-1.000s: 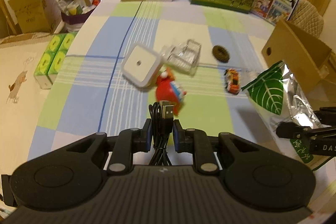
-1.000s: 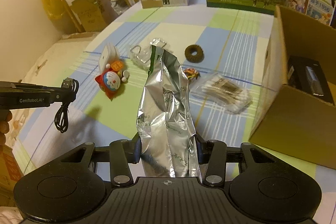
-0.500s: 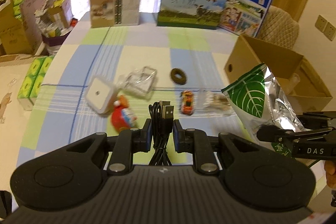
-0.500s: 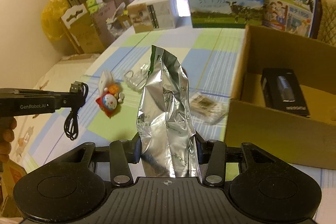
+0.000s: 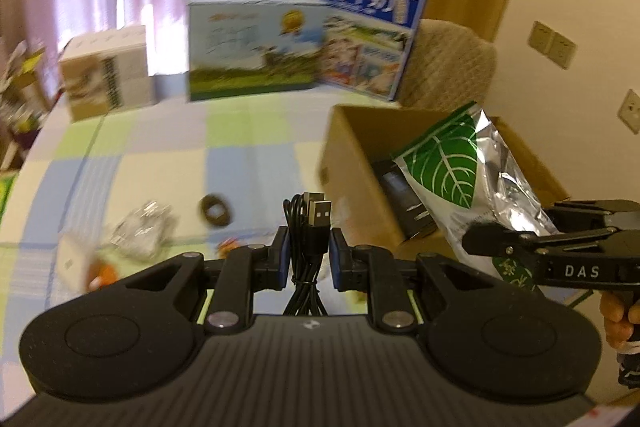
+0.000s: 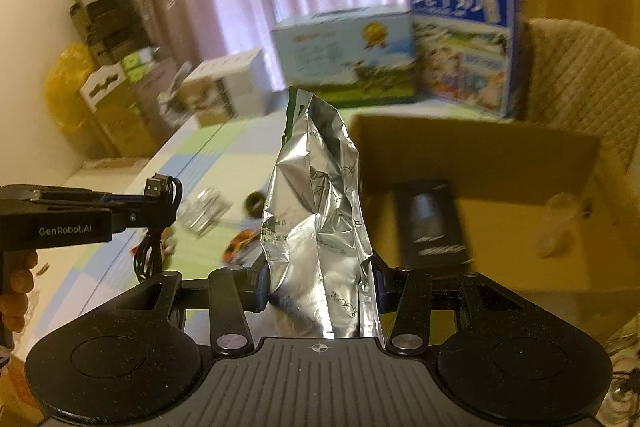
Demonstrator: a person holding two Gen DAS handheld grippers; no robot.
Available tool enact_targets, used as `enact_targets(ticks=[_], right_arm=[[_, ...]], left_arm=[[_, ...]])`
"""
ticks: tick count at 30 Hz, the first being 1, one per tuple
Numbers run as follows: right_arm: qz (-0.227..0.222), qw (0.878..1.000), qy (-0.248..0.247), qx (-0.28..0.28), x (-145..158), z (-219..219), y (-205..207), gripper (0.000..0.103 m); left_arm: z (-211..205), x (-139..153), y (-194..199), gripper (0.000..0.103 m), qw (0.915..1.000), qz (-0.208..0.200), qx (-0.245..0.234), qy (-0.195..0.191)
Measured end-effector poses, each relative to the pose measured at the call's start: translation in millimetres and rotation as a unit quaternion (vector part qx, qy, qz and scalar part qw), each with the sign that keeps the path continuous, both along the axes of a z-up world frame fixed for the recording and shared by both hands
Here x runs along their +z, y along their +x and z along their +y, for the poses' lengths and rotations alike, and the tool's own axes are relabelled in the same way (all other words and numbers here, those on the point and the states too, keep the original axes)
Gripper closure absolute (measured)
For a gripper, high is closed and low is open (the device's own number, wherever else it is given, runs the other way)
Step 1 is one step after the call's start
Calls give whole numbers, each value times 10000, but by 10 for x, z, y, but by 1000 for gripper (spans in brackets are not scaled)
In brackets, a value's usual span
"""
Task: Organize objects
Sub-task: 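Lift the cable and foil bag and carry both toward the cardboard box, then lower the black USB cable and silver foil bag into the box, opening both tools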
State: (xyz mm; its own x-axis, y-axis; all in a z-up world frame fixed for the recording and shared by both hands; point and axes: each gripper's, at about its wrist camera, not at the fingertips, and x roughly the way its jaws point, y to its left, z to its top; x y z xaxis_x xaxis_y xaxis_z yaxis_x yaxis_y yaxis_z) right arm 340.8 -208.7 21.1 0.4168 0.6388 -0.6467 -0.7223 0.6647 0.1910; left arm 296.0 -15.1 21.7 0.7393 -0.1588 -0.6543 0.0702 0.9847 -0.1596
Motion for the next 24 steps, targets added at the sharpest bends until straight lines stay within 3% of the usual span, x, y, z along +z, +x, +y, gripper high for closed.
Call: enact_targets(ticks=[12, 24], right_arm=[[-456, 9970, 148, -607, 328, -610, 745, 60], [-476, 9948, -66, -898, 160, -813, 1433, 60]], left_arm=[[-797, 182, 678, 87, 9987, -325, -394, -29], [-1186, -16, 1217, 87, 9998, 6, -202, 74]])
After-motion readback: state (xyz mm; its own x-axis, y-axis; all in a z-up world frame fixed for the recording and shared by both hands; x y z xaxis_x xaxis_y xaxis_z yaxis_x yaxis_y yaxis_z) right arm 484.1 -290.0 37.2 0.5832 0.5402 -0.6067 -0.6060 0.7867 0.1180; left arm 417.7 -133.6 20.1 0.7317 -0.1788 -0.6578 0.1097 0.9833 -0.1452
